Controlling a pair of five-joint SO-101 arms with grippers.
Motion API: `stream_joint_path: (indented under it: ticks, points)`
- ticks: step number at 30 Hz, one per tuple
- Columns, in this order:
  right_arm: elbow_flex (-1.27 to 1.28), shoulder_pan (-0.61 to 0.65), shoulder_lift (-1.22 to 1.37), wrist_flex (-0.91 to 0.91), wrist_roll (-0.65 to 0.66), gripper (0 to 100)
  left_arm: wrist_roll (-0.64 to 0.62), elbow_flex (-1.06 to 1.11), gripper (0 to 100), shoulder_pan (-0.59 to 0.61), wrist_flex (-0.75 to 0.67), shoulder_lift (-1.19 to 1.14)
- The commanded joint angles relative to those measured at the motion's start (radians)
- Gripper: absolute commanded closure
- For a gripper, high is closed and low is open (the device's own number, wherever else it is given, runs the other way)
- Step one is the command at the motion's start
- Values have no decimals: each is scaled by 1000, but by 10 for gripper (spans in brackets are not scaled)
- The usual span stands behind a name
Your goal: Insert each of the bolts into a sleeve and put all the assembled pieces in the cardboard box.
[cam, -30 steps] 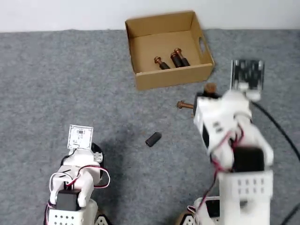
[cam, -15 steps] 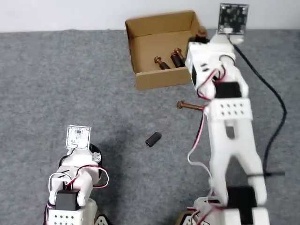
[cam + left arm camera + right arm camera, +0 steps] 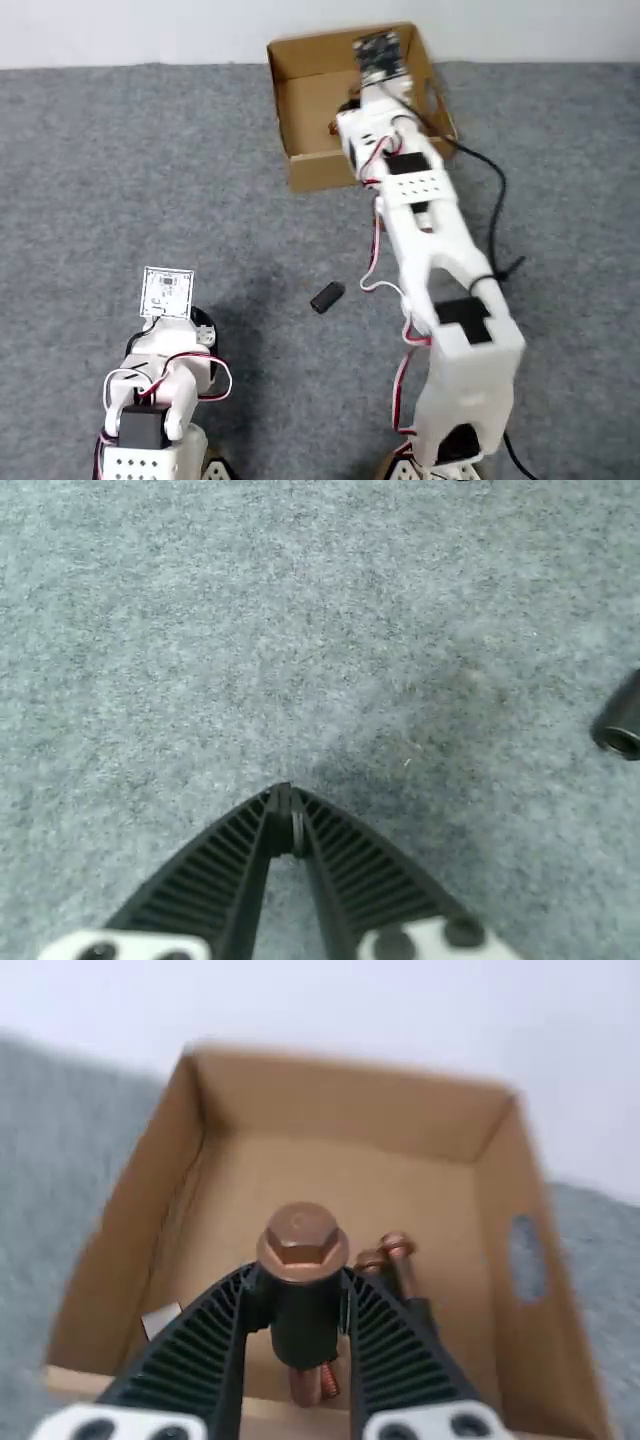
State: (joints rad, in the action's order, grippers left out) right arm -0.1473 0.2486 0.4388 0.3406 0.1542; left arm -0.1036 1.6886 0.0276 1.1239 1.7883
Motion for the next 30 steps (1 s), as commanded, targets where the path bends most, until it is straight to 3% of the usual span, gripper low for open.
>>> stream_joint_path:
  ticks: [1,5,11,21,30]
  points:
    - [-140,19,64,-24,77,990,0,-4,995,-2,-21,3]
    - [-187,24,154,8,149,980,0,-4,995,-2,-20,3]
    - [-193,25,185,125,183,839,0,-4,995,0,-18,3]
    - [-192,53,12,354,164,968,0,-4,995,3,-18,3]
    - [-192,61,-163,716,-66,987,0,-4,995,5,-17,3]
